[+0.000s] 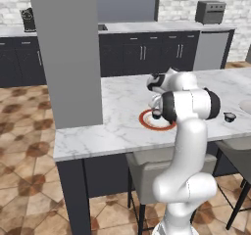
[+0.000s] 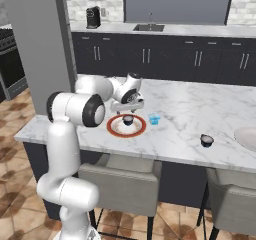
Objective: Place two yogurt containers on each plate.
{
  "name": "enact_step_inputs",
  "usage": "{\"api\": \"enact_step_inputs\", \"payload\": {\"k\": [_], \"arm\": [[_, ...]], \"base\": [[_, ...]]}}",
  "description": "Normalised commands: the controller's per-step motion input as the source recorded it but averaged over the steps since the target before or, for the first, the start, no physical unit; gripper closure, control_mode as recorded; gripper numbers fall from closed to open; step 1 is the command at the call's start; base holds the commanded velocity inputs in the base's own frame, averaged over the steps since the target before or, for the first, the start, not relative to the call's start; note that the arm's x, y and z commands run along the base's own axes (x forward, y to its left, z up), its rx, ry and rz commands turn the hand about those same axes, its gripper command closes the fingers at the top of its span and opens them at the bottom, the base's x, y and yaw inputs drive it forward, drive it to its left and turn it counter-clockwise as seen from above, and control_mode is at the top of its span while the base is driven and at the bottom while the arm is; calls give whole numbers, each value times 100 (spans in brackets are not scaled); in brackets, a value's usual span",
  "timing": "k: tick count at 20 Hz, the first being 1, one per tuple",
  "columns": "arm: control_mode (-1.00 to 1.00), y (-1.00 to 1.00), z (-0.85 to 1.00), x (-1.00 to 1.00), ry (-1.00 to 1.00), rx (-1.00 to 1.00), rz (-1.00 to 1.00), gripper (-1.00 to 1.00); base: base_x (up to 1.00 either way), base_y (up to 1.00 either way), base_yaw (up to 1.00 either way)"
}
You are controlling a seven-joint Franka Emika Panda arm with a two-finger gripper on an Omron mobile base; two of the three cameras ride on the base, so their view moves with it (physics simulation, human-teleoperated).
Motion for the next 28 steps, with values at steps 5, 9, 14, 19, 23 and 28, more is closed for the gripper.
{"api": "enact_step_inputs", "payload": {"k": [5, 9, 14, 19, 23, 28], "arm": [[-100, -43, 41, 5, 0, -5, 0, -100], [-100, -71, 6, 0, 5, -11, 0, -100], [-100, -66, 0, 1, 12, -11, 0, -100], [-100, -36, 0, -4, 8, -7, -1, -100], [-100, -11, 0, 4, 17, 0, 0, -100], [-100, -28, -6, 13, 22, 8, 0, -100]], "base": [[0, 0, 0], [0, 0, 0], [0, 0, 0], [0, 0, 0], [0, 0, 0], [0, 0, 0]]}}
